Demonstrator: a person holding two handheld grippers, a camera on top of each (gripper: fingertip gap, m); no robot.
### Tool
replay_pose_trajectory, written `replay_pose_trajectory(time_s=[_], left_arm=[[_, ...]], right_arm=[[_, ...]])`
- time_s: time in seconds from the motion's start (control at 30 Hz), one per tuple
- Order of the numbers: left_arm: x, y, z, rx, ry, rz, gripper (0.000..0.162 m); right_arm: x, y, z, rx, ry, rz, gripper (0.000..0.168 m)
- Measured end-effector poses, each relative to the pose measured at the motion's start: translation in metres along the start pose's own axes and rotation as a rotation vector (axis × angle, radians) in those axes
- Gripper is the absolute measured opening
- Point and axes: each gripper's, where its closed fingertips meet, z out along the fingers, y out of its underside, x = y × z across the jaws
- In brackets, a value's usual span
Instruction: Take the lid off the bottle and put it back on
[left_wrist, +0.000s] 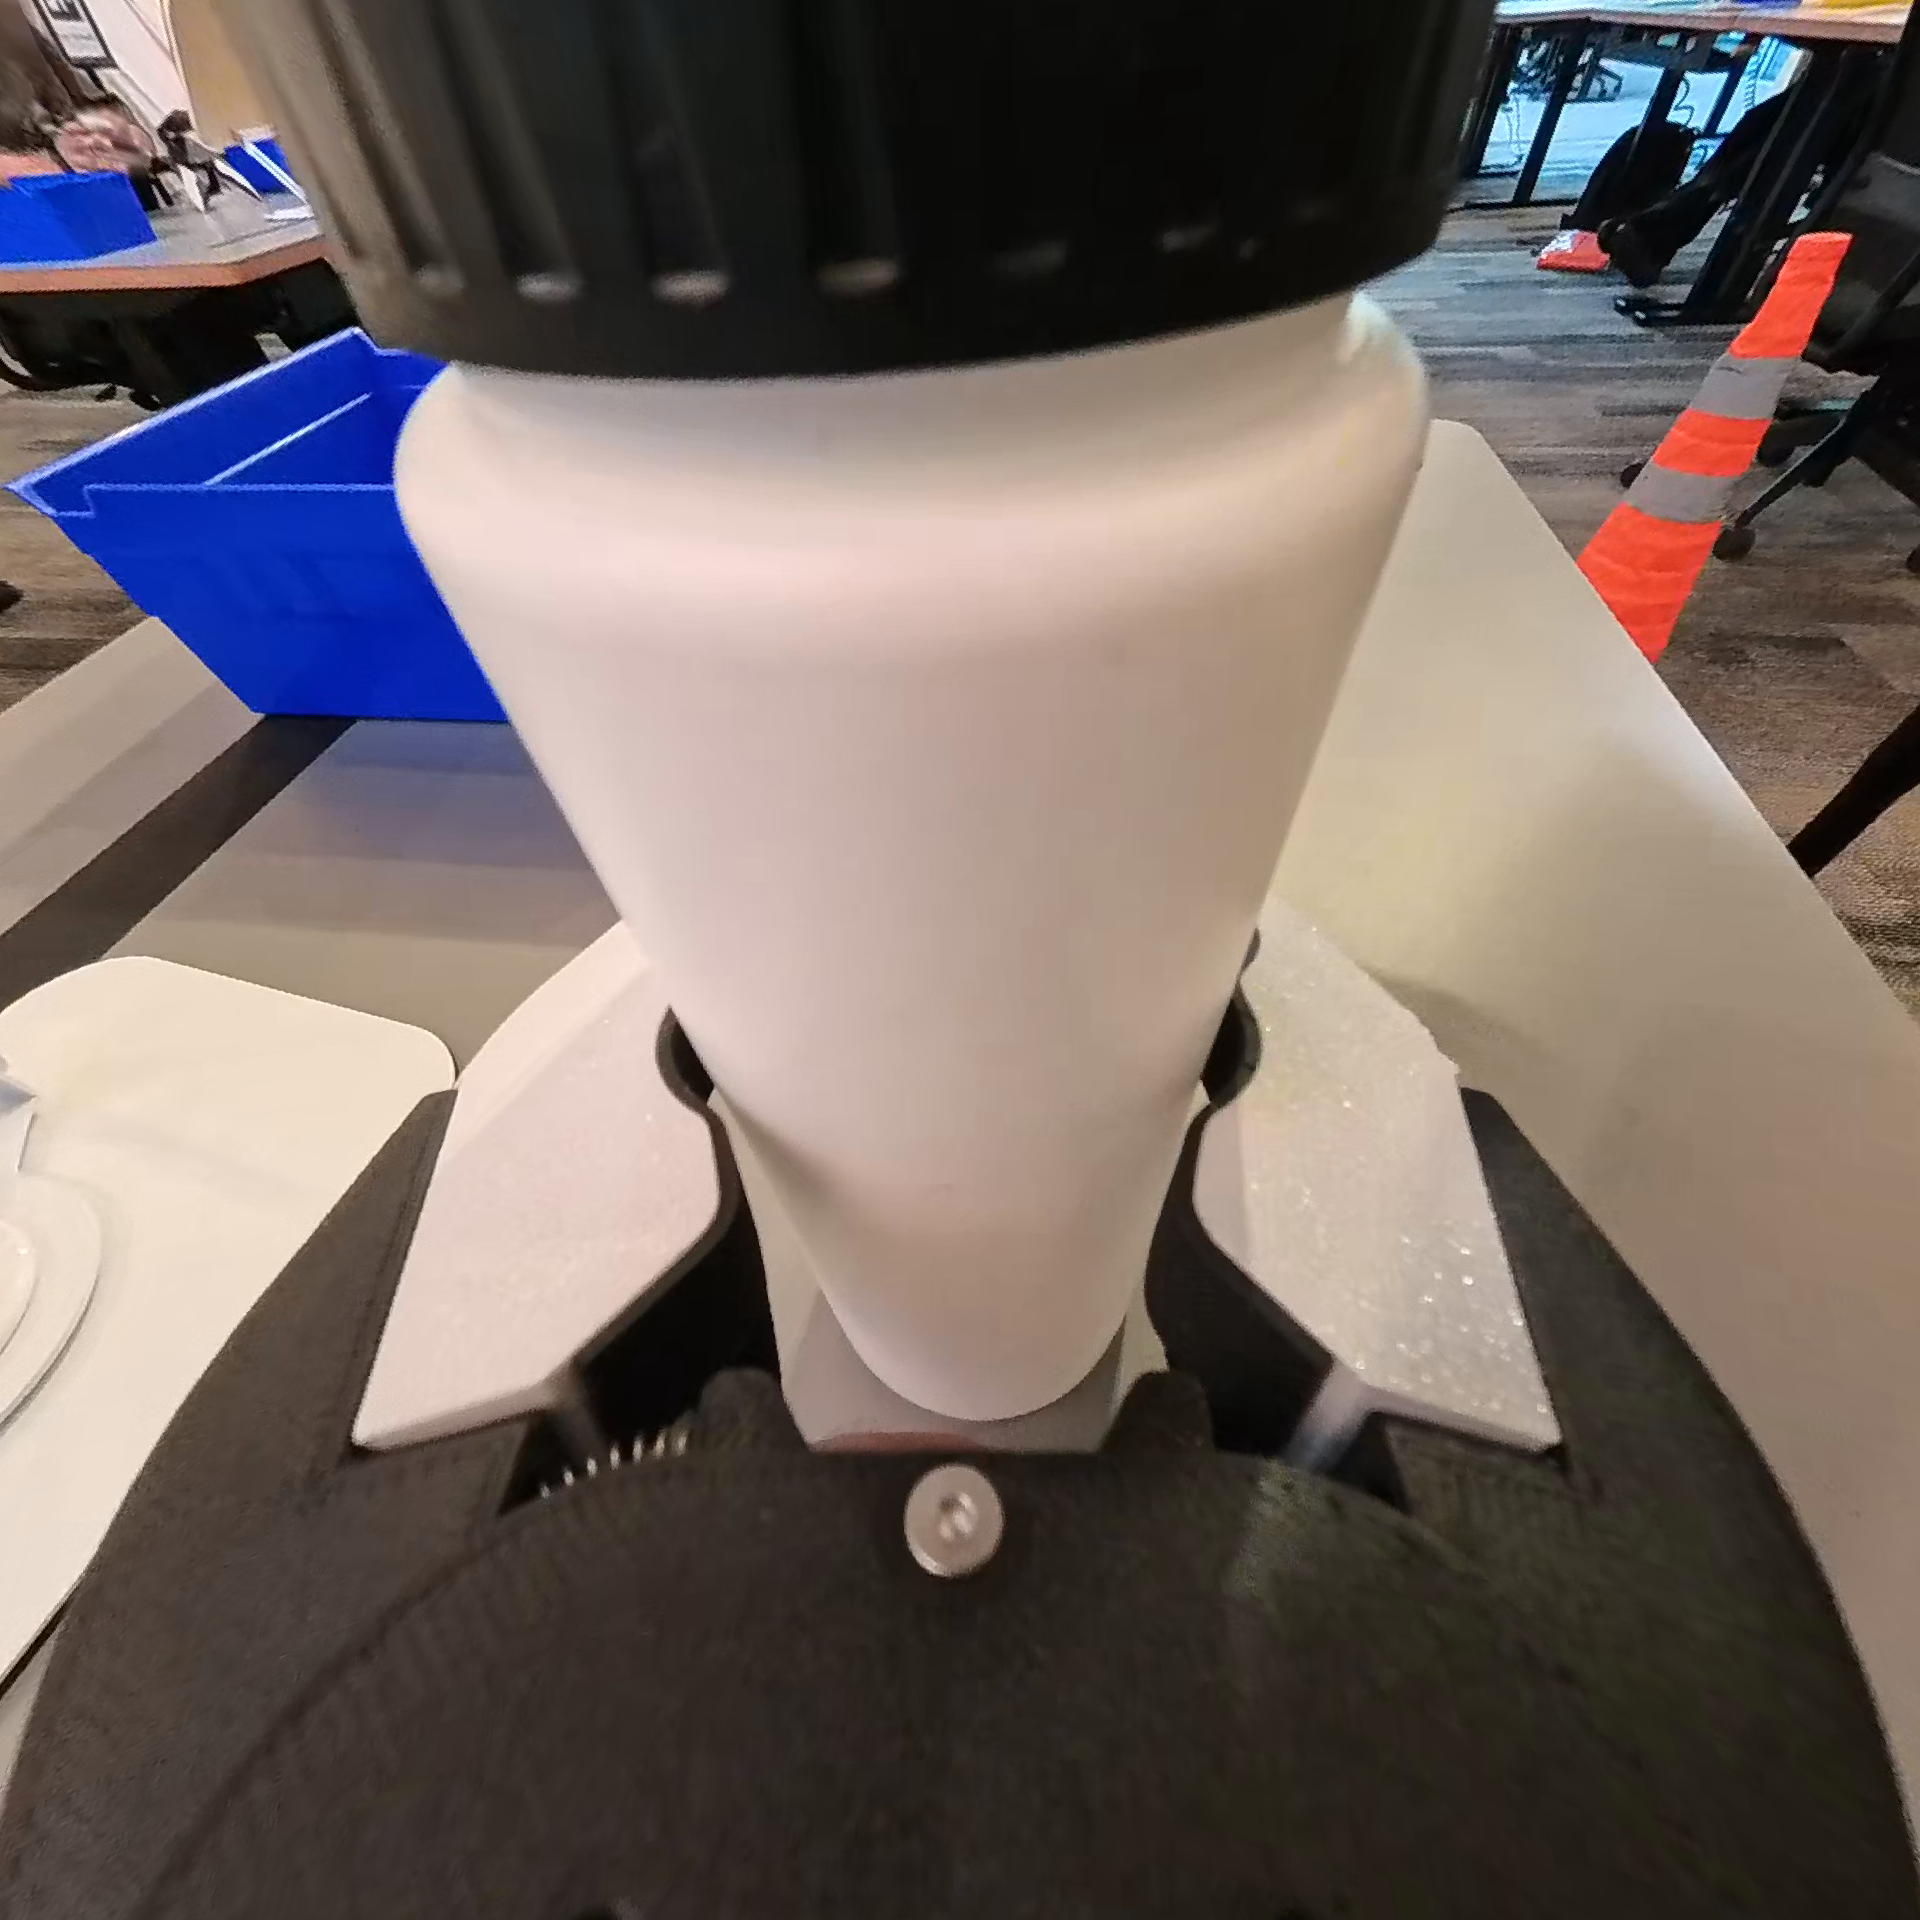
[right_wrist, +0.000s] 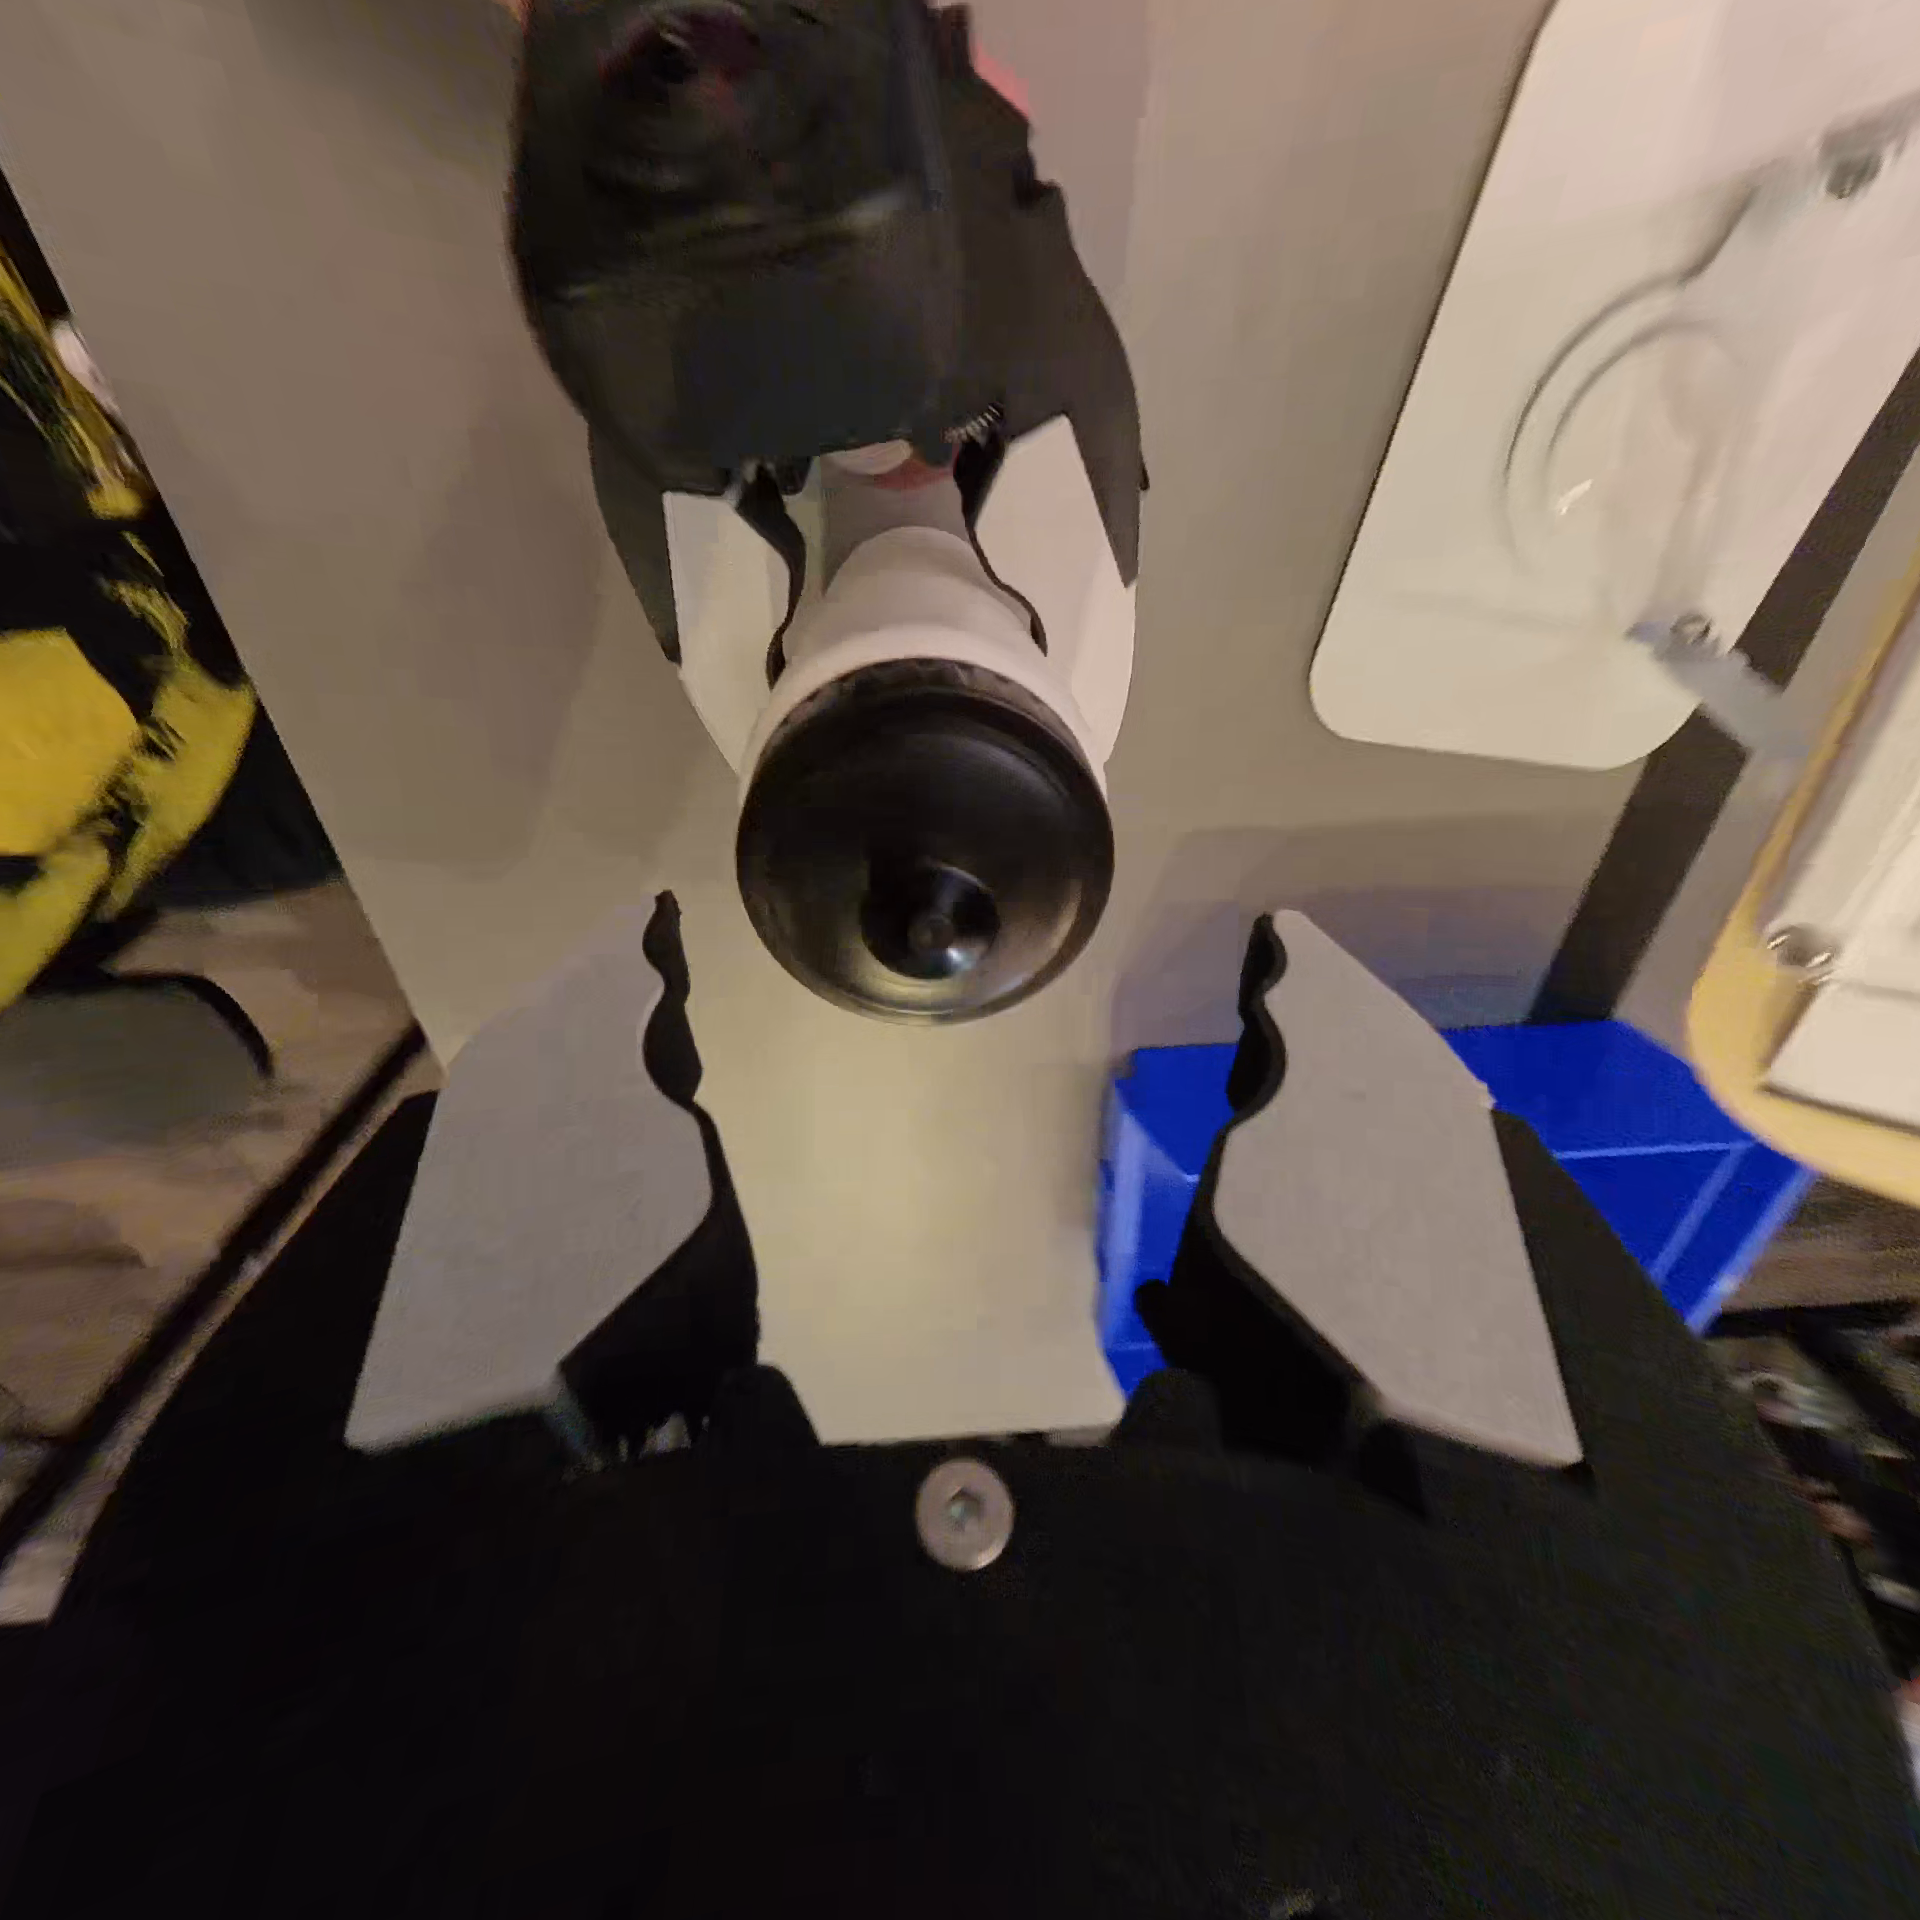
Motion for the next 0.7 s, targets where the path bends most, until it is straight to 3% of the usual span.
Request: replay_pose_trajectory(time_s=[0.17,0.3,0.5,0.7], left_arm=[[0.0,0.0,0.0,-0.002,-0.002,0.001,0.094],[0.0,0.0,0.0,-0.003,-0.003,0.002,0.094],[0.0,0.0,0.0,-0.001,-0.001,0.0,0.094],[0.0,0.0,0.001,-0.002,-0.001,0.002,0.094]], right_arm=[[-0.007,-0.006,0.012,0.146,-0.18,0.192,0.076],[-0.012,-0.004,0.019,0.108,-0.2,0.146,0.076],[-0.01,0.001,0.019,-0.029,-0.158,-0.087,0.075],[-0.003,0.007,0.017,-0.275,-0.083,-0.571,0.075]])
